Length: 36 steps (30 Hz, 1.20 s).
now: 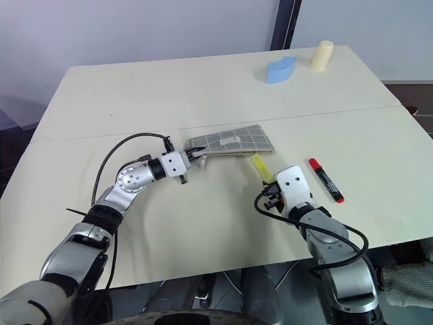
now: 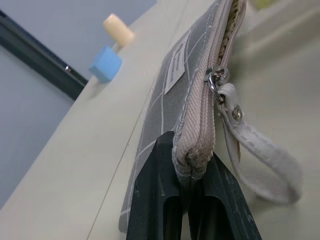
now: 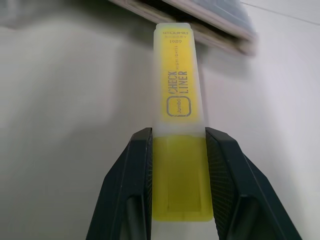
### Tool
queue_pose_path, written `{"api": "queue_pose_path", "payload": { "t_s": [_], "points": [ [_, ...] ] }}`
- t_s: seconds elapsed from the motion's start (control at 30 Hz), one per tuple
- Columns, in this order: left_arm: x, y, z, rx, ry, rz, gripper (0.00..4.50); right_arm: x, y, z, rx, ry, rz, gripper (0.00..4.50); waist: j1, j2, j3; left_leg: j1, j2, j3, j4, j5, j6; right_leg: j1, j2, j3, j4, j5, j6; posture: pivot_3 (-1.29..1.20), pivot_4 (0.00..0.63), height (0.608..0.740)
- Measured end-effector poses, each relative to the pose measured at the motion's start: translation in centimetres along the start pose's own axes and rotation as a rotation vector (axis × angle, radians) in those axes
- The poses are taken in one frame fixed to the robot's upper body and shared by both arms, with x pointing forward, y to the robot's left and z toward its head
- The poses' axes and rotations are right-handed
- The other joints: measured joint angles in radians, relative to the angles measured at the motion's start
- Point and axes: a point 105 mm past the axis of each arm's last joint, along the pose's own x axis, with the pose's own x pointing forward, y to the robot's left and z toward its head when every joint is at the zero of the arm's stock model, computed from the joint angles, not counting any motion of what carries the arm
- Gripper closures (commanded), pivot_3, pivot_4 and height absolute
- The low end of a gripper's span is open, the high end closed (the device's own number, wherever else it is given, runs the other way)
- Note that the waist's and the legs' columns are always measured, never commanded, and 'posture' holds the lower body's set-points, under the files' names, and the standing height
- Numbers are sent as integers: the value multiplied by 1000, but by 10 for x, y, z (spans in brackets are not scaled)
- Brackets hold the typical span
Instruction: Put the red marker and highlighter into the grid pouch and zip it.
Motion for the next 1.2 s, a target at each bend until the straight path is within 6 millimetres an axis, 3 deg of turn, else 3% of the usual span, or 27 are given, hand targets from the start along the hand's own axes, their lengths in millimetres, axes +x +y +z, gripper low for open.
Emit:
{"api": "queue_pose_path", "payload": {
  "t_s": [0.27, 0.47, 0.7, 0.93, 1.2],
  "points": [
    [-1, -9, 7, 0, -17, -21, 4500, 9, -1, 7, -6, -15, 19, 3607, 0, 0, 0, 0, 0, 0, 0, 0, 0, 0, 0, 0, 0, 0, 0, 0, 150, 732],
    [-2, -4, 8, 11, -7, -10, 4500, 6, 5, 6, -14, -11, 95, 3607, 1, 0, 0, 0, 0, 0, 0, 0, 0, 0, 0, 0, 0, 0, 0, 0, 150, 732],
    [-1, 1, 7, 20, 9, 17, 4500, -12, -31, 4, -52, 20, 39, 3607, 1, 0, 0, 0, 0, 0, 0, 0, 0, 2, 0, 0, -1, 0, 0, 0, 150, 732],
    [0, 1, 8, 26, 18, 16, 4500, -9, -17, 17, -40, -21, 105, 3607, 0, 0, 0, 0, 0, -1, 0, 0, 0, 3, 0, 0, -1, 0, 0, 0, 150, 732],
    [1, 2, 11, 34, 15, 16, 4500, -4, -11, 19, -64, -15, 118, 3607, 1, 0, 0, 0, 0, -1, -1, 0, 0, 2, 0, -1, -3, 0, 0, 0, 150, 732]
  ]
}}
